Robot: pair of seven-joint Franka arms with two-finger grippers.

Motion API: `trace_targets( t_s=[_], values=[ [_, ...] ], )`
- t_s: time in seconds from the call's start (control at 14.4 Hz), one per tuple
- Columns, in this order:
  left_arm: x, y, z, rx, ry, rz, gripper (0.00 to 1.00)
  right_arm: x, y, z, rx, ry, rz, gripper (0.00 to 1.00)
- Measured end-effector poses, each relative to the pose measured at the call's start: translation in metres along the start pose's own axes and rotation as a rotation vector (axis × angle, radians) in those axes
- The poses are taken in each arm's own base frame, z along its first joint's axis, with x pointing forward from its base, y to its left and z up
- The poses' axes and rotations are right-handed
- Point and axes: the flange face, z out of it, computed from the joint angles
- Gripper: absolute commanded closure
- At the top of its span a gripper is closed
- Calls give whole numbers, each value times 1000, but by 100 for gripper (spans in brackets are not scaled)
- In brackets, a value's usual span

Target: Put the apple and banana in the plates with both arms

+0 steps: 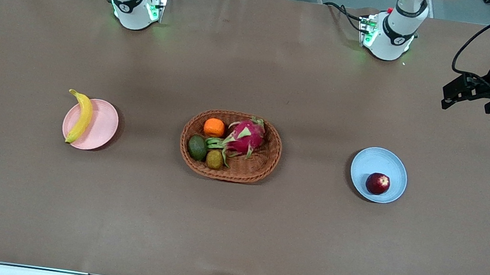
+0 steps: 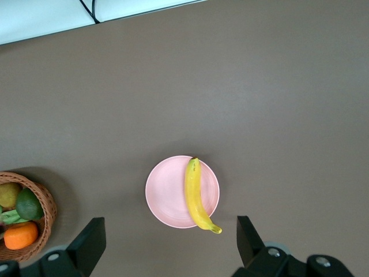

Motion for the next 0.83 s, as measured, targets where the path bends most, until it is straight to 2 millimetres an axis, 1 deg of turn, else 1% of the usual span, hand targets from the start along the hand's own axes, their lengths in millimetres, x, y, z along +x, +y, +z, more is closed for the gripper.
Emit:
trace_targets(
  t_s=[0.21, 0.28, 0.42, 0.55, 0.69, 0.83],
  values=[
    [0, 0, 0, 0, 0, 1, 0, -8, -3, 3, -4, 8, -8, 0],
    [0, 0, 0, 0, -1, 1, 0, -14, -3, 4, -3, 23, -9, 0],
    [0, 0, 0, 0, -3, 1, 0, -32, -2, 7, -1, 33, -16, 0],
    [-1, 0, 1, 2, -12, 1, 0, -47, -2, 5, 1, 32, -23, 0],
    [-3, 0, 2, 3, -22, 1, 0, -54, -3, 1, 1, 35, -30, 0],
    [-3, 0, 1, 3, -23, 0, 0, -56, -3, 2, 1, 33, -35, 0]
  ],
)
